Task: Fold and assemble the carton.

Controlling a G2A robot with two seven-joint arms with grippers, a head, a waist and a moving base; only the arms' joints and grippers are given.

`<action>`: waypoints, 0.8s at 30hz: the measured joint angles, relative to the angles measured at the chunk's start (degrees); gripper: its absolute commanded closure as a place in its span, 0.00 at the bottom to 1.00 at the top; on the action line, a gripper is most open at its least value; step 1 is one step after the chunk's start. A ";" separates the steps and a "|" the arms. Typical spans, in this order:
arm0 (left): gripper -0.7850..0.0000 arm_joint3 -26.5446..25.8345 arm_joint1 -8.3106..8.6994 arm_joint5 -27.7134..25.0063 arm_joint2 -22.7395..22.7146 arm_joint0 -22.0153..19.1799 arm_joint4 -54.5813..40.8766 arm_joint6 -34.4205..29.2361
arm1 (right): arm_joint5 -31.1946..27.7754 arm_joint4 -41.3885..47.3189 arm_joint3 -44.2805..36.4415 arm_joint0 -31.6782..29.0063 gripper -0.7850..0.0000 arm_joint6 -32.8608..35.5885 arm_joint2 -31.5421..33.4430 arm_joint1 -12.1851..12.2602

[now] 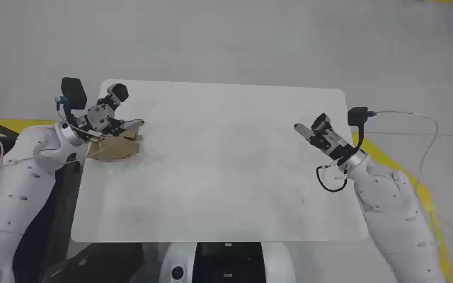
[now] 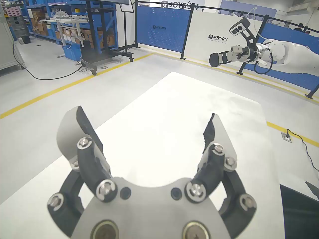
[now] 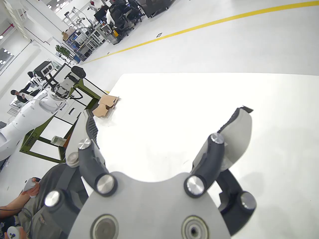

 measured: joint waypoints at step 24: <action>0.00 1.60 -0.07 -0.54 0.02 0.19 -3.23 -2.78 | 0.00 0.00 0.00 0.00 0.00 0.00 0.00 0.00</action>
